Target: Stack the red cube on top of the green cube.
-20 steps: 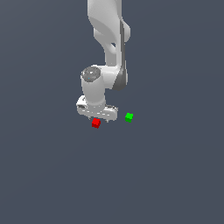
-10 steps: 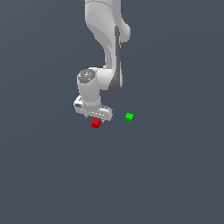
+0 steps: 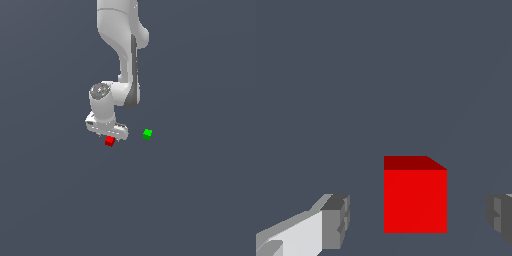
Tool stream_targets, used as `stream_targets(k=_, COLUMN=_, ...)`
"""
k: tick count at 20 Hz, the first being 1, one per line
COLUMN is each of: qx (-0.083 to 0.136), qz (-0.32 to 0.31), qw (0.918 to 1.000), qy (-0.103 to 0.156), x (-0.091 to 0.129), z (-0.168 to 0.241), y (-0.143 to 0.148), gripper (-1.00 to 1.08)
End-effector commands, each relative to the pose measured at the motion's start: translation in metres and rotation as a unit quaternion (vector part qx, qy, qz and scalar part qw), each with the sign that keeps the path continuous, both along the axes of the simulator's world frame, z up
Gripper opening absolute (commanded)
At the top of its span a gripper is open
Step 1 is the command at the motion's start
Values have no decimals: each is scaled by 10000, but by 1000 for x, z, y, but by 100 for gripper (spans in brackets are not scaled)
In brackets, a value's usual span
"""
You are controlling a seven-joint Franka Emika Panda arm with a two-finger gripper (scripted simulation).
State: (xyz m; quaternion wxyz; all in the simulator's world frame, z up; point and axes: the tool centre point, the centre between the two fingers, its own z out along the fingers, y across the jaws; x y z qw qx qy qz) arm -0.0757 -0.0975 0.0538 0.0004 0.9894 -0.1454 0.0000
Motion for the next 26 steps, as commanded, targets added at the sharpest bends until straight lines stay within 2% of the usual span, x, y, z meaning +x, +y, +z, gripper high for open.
stream_targets(k=1, qx=2, qz=-4, qw=10000, qy=3, x=-1, z=-12, y=0, gripper=100)
stream_targets(k=10, qx=3, qz=-7, qw=10000, qy=1, x=0, z=-34, y=0, gripper=100)
stream_targets(k=11, qx=3, qz=-7, qw=10000, qy=1, x=0, z=-34, y=0, gripper=-100)
stream_targets(k=26, qx=7, qz=-7, qw=10000, qy=2, x=-1, z=-27, y=0, gripper=-100)
